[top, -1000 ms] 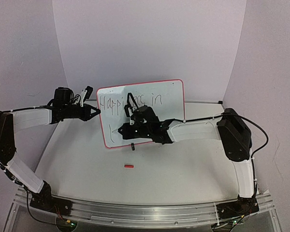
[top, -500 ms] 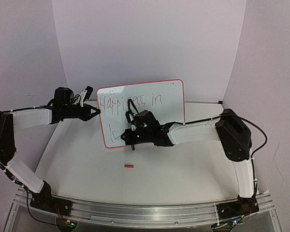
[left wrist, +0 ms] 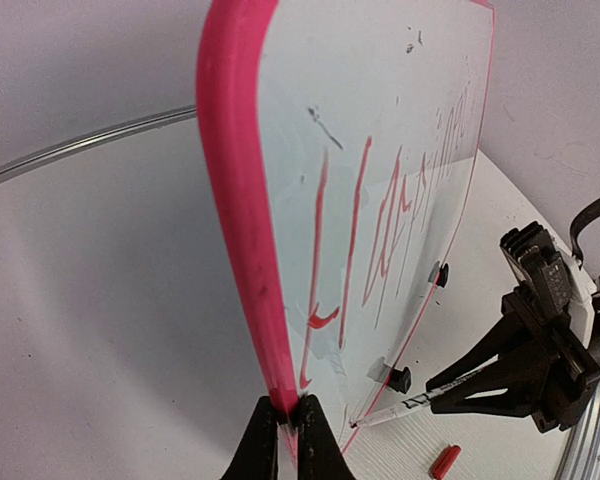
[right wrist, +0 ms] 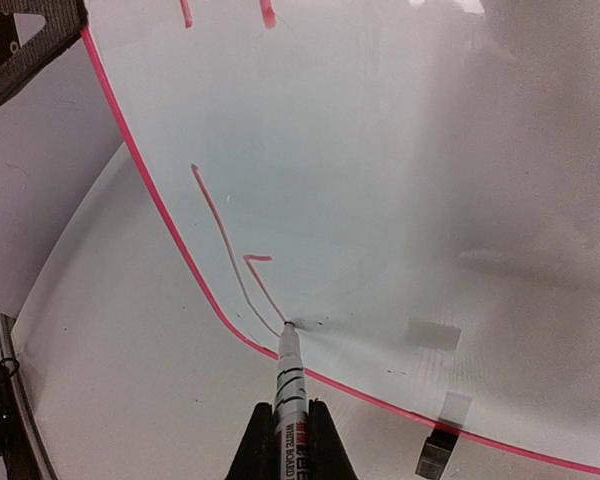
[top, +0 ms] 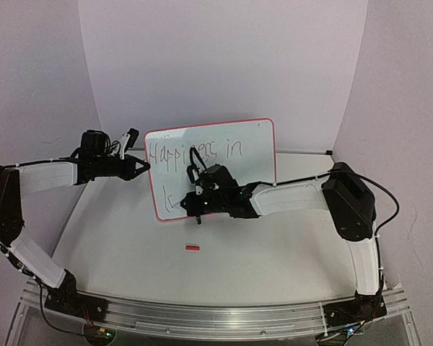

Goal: Write a sentence on the whiteboard

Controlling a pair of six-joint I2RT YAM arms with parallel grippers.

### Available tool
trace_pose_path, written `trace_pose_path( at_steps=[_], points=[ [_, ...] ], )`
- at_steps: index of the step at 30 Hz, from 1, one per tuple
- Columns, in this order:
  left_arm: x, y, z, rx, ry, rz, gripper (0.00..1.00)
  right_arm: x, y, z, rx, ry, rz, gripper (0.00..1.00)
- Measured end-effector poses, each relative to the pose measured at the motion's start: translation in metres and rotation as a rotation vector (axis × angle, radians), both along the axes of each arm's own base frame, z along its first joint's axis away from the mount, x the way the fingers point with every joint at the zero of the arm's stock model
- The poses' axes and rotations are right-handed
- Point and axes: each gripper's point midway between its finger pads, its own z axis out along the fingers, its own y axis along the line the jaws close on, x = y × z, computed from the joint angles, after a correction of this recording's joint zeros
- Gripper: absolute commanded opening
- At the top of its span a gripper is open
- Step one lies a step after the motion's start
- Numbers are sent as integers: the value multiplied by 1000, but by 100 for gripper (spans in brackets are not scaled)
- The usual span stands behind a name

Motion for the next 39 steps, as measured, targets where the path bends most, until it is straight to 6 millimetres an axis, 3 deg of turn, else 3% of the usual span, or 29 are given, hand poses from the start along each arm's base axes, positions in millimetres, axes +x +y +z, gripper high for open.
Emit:
trace_pose_path(
  at_steps=[18,39],
  points=[
    [0,0,0,0,-1,0,0,9,-2,26,27,-48,-29,0],
    [0,0,0,0,0,-1,0,11,-1,30,58,-46,-29,0]
  ],
)
